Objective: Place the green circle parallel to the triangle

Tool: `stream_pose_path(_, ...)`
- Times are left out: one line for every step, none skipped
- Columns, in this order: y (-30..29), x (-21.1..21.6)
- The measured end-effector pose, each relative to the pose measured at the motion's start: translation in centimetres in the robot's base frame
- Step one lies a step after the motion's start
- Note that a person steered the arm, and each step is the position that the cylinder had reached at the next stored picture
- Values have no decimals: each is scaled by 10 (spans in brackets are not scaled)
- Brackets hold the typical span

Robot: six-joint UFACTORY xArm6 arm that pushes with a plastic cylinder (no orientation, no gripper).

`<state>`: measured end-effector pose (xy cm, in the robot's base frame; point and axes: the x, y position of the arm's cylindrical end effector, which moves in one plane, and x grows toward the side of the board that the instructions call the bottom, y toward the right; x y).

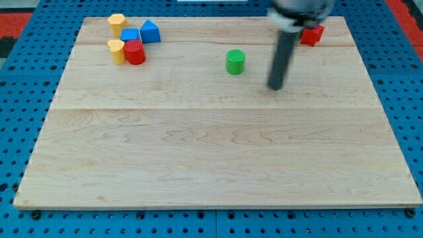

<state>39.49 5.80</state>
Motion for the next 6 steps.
stream_pose_path(-35,-47)
stream_pose_path(49,-78)
stream_pose_path(60,-123)
stream_pose_path(47,-59)
stream_pose_path(-35,-103)
stream_pose_path(-11,-128)
